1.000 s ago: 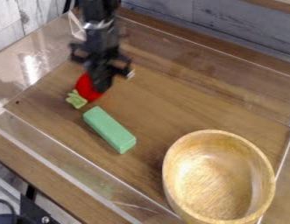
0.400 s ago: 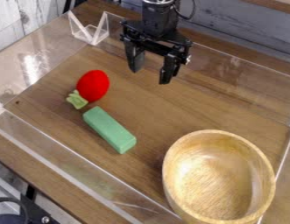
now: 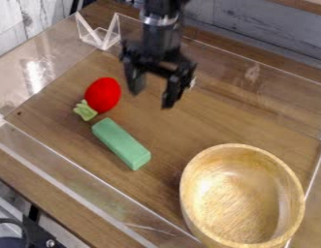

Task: Move the red object to the right side of the table

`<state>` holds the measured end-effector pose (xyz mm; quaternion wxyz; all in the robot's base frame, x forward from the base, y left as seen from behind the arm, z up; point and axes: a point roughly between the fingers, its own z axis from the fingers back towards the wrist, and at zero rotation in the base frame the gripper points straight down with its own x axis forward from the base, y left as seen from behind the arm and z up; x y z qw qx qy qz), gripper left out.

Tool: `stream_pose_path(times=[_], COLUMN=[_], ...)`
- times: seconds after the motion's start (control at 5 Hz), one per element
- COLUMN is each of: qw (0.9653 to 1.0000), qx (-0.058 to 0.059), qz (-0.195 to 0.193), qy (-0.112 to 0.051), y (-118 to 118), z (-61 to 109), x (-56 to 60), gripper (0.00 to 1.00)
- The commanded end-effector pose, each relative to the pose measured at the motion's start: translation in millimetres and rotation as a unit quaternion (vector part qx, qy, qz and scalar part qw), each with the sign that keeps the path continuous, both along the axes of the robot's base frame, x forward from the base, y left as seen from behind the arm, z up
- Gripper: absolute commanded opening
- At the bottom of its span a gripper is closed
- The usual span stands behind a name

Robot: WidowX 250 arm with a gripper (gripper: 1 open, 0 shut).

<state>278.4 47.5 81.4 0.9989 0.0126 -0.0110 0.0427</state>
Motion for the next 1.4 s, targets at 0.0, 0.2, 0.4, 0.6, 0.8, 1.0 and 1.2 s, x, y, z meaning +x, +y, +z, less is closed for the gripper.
stream_pose_path(times=[0.0, 0.2, 0.4, 0.6, 0.8, 1.0, 1.2], qw=[0.9993, 0.9989, 0.9982, 0.9986, 0.9988, 0.9988, 0.9988], qx=[0.009, 0.011, 0.014, 0.014, 0.012, 0.010, 0.007], qz=[0.004, -0.013, -0.030, -0.020, -0.007, -0.002, 0.000], qy=[-0.035, -0.043, -0.050, -0.047, -0.047, -0.048, -0.049], y=[9.1, 30.4, 54.0, 60.3, 66.6, 67.5, 67.4], z=[9.4, 3.3, -4.4, -1.2, -0.5, -3.2, -6.7], x=[-5.8, -10.8, -15.3, -19.2, -20.8, -13.7, -6.4], gripper=[1.00, 1.00, 1.00, 1.00, 1.00, 1.00, 1.00])
